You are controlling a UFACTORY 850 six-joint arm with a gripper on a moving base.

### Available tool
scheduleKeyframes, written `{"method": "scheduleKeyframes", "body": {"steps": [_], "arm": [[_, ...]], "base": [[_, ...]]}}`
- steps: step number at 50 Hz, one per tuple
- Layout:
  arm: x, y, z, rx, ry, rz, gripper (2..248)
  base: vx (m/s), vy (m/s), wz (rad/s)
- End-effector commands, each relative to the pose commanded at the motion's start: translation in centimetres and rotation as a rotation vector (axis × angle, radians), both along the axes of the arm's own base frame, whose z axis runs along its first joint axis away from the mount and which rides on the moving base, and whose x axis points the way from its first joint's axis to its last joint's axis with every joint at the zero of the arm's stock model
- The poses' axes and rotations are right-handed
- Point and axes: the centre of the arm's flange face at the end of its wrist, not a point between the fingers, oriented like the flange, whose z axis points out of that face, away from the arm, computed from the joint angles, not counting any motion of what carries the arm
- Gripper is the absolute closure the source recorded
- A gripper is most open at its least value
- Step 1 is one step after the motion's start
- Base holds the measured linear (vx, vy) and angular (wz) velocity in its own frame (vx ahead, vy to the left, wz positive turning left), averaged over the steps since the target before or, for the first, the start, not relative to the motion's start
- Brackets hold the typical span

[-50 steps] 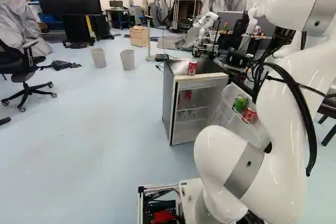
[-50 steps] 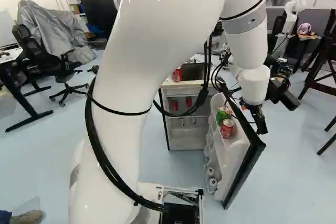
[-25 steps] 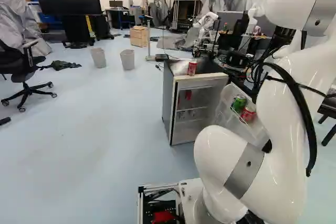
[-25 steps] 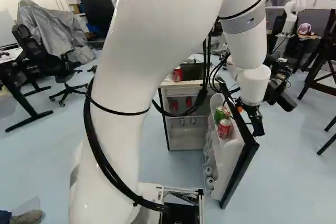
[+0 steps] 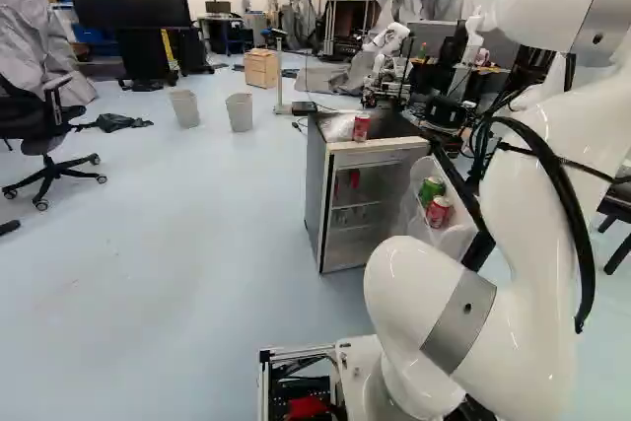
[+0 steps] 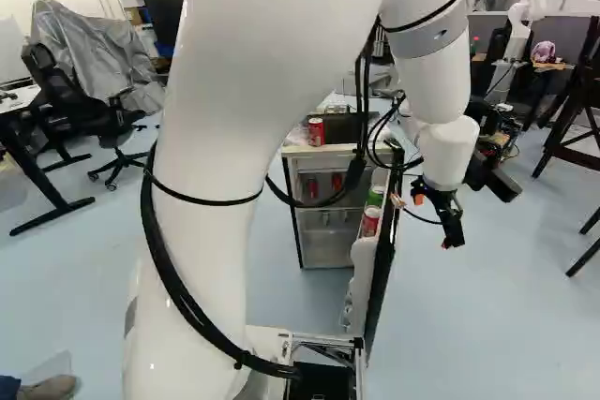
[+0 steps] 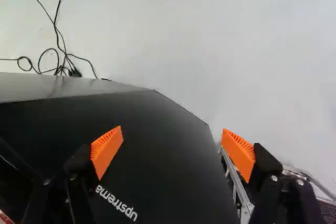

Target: Grab a drink from the fridge

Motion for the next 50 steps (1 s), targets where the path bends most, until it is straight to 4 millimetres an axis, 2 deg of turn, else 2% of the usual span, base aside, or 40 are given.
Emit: {"method": "scheduleKeyframes", "body": {"steps": [23, 50], "arm": [[-1.5, 2.5, 0.1, -0.011, 0.028, 0.045, 3], [-4.3, 6.7, 0.2, -0.062, 0.105, 0.203, 3]], "base": [[0.0, 0.0, 0.0], [0.0, 0.0, 0.0]]}}
